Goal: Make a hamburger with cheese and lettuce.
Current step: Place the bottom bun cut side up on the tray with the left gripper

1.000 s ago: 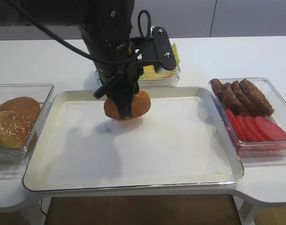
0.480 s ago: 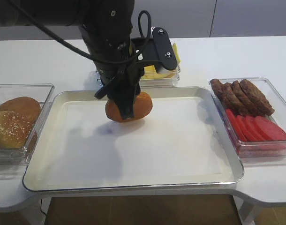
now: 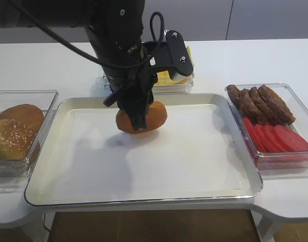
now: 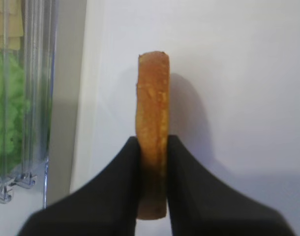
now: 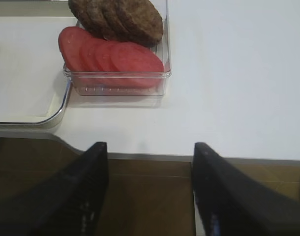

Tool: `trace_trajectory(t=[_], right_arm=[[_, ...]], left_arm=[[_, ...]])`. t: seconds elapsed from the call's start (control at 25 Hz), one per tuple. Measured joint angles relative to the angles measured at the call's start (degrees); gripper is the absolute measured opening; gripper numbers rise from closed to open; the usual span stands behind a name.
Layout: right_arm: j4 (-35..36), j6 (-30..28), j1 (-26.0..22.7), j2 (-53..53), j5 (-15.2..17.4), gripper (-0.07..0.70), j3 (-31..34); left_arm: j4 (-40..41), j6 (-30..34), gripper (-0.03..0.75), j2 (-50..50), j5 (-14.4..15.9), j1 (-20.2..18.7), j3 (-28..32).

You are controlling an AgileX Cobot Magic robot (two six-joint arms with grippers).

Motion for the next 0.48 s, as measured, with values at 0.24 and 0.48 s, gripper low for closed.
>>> trace_trajectory(t=[0.24,0.48], right_arm=[[0.0,-0.1,0.0,0.0,0.0,0.430,0.0],[0.0,-0.1,0.0,0.0,0.0,0.430,0.0]], left_arm=[[-0.6,0.0,0.102,0.0,0.5,0.0,0.0],[-1.8,0.1,0.165,0.0,0.8,0.0,-0.3]])
